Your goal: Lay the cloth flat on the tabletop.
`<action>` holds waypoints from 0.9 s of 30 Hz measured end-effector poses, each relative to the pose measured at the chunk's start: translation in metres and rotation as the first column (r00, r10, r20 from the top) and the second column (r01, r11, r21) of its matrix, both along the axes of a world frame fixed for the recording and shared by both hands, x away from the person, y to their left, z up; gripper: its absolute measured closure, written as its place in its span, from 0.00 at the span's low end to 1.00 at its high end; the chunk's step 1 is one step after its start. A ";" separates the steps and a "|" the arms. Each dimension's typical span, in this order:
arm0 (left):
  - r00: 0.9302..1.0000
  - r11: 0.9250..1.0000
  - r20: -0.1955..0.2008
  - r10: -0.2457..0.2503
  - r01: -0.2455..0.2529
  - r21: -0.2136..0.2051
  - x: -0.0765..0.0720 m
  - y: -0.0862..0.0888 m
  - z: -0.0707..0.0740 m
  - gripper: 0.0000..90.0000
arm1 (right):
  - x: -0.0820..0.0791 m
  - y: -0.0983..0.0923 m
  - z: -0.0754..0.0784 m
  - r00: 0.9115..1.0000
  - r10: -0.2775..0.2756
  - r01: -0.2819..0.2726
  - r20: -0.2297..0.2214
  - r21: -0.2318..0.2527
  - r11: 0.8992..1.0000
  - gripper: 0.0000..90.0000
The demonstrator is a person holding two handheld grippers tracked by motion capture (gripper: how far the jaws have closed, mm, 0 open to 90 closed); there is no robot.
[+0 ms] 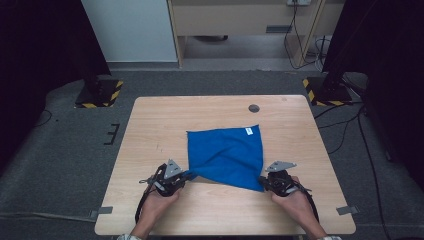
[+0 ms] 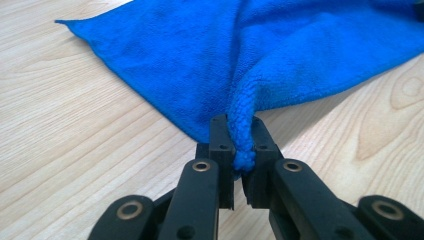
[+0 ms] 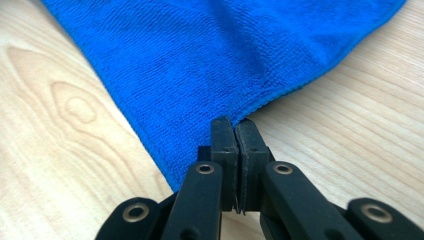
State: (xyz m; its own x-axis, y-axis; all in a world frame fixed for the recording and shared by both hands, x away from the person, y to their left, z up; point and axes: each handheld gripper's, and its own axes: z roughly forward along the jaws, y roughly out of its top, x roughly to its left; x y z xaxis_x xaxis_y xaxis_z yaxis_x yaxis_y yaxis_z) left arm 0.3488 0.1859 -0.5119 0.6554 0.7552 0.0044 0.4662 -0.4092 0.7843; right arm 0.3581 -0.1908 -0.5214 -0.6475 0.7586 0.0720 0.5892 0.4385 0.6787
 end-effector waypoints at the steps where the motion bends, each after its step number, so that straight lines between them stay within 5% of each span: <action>1: 1.000 1.000 0.001 0.003 -0.003 0.001 0.000 0.001 0.000 0.94 | -0.001 0.001 0.000 1.000 0.006 -0.006 -0.002 0.000 1.000 0.99; 27: 0.999 0.998 -0.016 -0.051 0.052 0.033 -0.014 0.003 0.001 0.94 | -0.012 -0.015 0.009 0.999 0.023 -0.023 -0.022 0.038 0.999 1.00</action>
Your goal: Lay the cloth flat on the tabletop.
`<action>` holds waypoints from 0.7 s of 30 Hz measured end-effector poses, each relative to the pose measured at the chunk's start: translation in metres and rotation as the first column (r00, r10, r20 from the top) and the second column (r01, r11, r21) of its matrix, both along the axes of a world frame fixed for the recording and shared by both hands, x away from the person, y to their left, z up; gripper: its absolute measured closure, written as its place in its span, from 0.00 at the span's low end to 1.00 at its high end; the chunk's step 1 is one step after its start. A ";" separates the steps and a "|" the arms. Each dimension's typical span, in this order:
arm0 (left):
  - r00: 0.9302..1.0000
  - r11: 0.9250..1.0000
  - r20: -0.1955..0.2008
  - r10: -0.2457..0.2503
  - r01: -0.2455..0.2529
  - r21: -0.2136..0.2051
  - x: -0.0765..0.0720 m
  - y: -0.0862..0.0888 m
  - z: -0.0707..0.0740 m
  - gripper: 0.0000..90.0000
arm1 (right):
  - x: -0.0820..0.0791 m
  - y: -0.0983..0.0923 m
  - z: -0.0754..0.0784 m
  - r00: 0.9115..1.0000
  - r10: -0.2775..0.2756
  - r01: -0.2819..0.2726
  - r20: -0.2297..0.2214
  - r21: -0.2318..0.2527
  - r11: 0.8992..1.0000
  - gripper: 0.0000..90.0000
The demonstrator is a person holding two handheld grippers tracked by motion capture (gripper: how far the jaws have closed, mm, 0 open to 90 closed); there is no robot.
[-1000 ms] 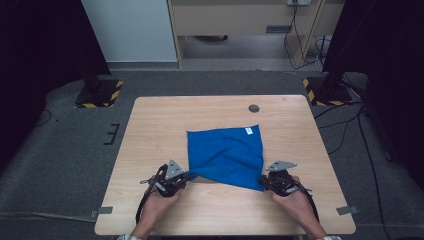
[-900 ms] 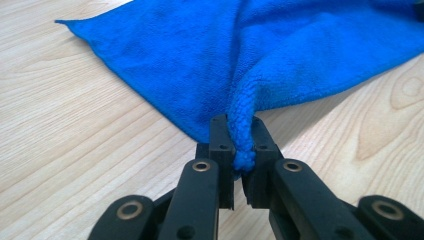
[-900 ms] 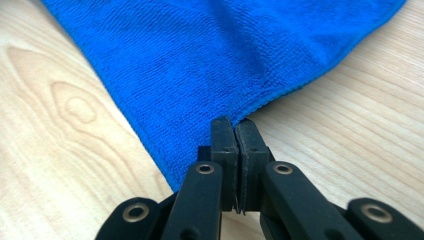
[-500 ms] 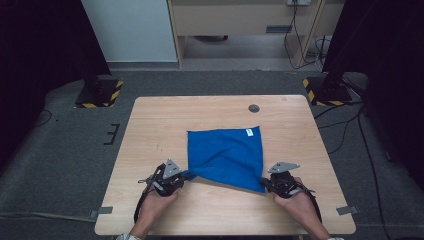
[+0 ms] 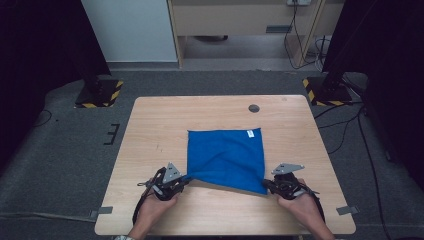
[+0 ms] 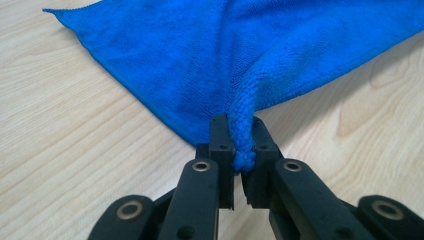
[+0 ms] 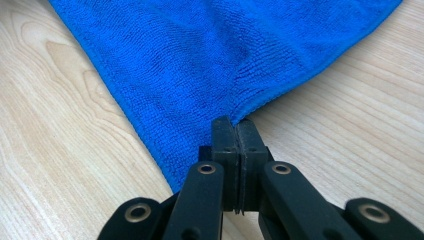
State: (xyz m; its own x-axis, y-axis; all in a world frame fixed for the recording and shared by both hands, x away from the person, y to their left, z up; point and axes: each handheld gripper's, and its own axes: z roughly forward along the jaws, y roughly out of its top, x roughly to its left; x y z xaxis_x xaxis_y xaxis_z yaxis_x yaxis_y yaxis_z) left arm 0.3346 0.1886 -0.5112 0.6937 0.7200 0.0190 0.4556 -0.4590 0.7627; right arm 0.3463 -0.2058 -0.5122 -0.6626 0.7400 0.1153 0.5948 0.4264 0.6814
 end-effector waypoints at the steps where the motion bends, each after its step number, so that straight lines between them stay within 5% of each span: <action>1: 1.000 1.000 -0.001 0.001 -0.001 0.001 -0.001 0.001 0.000 0.94 | 0.000 0.000 0.000 1.000 0.004 -0.004 0.001 0.000 1.000 1.00; 7: 1.000 1.000 0.000 -0.020 0.020 -0.020 -0.007 0.002 0.002 0.84 | -0.002 -0.004 0.003 1.000 0.006 -0.006 -0.001 -0.005 1.000 1.00; 11: 1.000 0.998 0.015 -0.024 0.024 -0.055 -0.015 0.006 0.006 0.56 | -0.003 -0.012 0.002 1.000 0.008 -0.008 -0.016 -0.014 1.000 0.99; 13: 0.999 0.997 0.011 -0.031 0.032 -0.075 -0.020 0.013 0.007 0.50 | -0.003 -0.014 0.001 1.000 0.007 -0.007 -0.019 -0.019 1.000 0.99; 21: 1.000 0.990 0.012 0.003 -0.001 -0.139 -0.027 0.035 0.013 0.42 | -0.003 -0.014 0.001 1.000 0.005 -0.006 -0.027 -0.026 1.000 0.99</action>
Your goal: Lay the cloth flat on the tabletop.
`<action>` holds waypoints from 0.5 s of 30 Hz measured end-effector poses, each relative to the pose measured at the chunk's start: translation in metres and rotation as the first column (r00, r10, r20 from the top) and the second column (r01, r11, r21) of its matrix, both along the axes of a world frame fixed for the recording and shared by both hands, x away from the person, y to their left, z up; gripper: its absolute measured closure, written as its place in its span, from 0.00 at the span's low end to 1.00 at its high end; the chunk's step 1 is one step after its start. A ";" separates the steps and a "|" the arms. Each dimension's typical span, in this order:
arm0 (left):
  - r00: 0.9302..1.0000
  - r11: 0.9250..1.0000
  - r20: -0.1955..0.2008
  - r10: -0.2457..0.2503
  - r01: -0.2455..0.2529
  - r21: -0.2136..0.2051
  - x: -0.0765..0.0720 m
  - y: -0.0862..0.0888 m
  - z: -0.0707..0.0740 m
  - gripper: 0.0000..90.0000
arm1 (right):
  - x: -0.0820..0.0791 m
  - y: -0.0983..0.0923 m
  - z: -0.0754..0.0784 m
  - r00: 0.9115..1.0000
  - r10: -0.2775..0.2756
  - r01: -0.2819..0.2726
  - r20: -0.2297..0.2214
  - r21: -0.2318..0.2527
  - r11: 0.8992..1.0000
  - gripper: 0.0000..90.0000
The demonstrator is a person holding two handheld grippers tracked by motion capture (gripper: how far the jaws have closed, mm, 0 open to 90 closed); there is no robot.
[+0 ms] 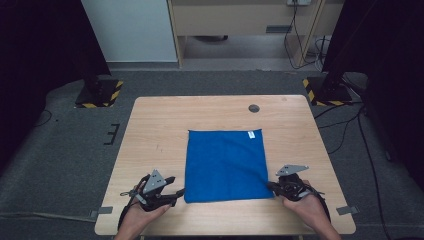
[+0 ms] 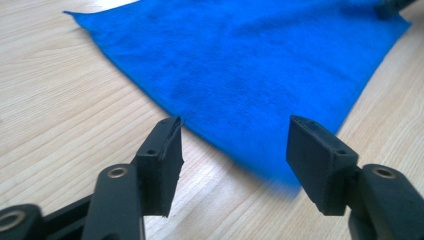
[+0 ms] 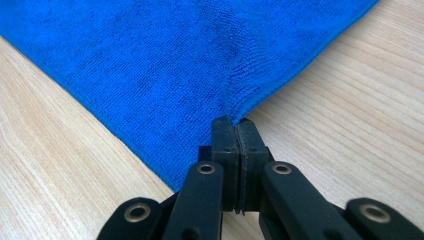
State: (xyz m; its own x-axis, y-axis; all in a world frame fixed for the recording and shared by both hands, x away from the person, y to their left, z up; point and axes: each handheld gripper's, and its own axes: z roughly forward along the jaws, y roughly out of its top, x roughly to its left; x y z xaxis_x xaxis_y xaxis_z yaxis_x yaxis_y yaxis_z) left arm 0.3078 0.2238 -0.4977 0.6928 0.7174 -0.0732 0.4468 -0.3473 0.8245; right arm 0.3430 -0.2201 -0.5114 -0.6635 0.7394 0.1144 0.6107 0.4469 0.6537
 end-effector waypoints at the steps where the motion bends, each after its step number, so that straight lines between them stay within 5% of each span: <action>1: 1.000 1.000 0.001 0.004 -0.004 -0.002 0.001 0.001 0.000 0.42 | 0.000 -0.001 0.000 1.000 -0.001 0.001 -0.001 0.004 1.000 0.99; 7: 0.999 0.999 -0.008 0.036 -0.036 0.001 0.017 0.002 0.004 0.37 | -0.001 -0.003 -0.002 1.000 0.006 -0.006 -0.012 -0.005 1.000 0.98; 15: 0.997 0.998 -0.041 0.058 -0.058 0.003 0.039 0.006 0.004 0.30 | -0.004 -0.010 -0.001 0.999 -0.035 0.035 -0.010 0.008 0.999 0.71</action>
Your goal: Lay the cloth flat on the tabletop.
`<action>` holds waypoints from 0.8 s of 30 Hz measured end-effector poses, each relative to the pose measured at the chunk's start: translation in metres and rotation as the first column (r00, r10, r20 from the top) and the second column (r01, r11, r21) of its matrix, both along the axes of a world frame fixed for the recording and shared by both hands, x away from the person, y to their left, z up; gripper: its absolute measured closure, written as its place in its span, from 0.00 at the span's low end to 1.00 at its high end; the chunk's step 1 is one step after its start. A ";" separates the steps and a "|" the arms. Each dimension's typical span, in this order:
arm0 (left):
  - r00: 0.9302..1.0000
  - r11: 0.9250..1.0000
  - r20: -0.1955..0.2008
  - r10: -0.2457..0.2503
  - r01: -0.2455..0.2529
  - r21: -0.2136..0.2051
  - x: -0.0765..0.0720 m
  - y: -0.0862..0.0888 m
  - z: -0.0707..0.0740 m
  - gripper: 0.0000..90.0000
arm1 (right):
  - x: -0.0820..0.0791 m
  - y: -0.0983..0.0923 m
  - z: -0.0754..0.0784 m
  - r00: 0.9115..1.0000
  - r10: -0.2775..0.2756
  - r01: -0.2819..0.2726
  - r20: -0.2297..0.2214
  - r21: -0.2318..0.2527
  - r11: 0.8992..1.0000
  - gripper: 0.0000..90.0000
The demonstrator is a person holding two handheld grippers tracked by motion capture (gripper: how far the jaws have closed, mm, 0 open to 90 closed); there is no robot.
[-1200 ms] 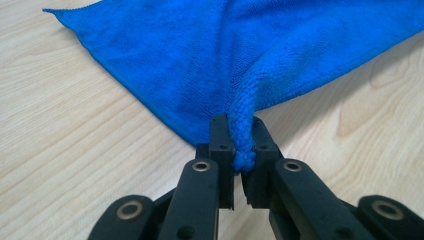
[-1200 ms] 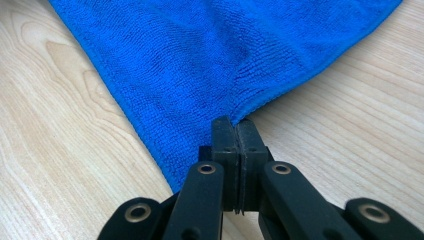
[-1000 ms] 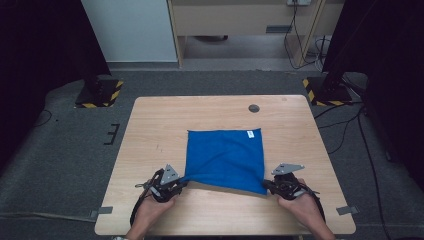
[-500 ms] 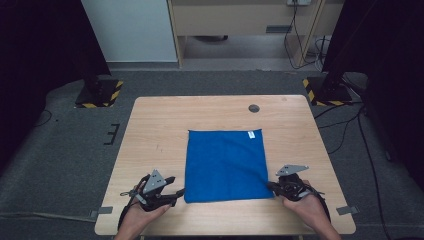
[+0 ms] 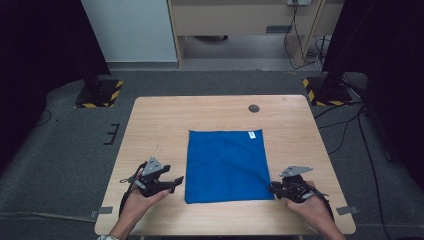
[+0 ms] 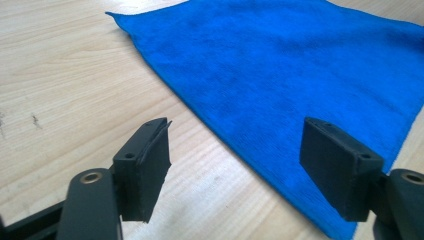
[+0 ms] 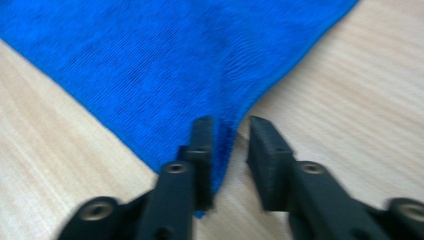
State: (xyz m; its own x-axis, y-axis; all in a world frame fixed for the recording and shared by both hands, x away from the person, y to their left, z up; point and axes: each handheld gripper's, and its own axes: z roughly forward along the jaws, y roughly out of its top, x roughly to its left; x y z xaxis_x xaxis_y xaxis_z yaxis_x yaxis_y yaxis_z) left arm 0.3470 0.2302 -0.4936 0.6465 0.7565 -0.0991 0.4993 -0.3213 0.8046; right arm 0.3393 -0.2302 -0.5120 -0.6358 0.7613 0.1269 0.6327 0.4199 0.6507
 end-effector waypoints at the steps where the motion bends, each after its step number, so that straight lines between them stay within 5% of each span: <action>1: 1.000 1.000 -0.001 0.003 -0.003 -0.005 0.002 0.000 0.000 0.29 | 0.001 -0.001 0.000 1.000 -0.003 0.003 0.017 -0.002 1.000 0.66; 5: 1.000 0.999 0.002 0.006 -0.006 -0.032 0.007 -0.002 0.001 0.24 | 0.004 -0.001 0.001 0.998 -0.010 0.010 0.058 0.002 1.000 0.49; 17: 1.000 0.999 -0.003 0.003 -0.003 -0.033 0.019 -0.011 0.005 0.20 | 0.015 0.017 0.010 0.989 -0.016 0.010 0.148 0.041 0.999 0.22; 24: 0.999 1.000 -0.029 -0.013 0.013 -0.022 0.041 -0.016 0.007 0.12 | 0.032 0.033 0.014 0.988 -0.022 0.012 0.152 0.066 0.998 0.12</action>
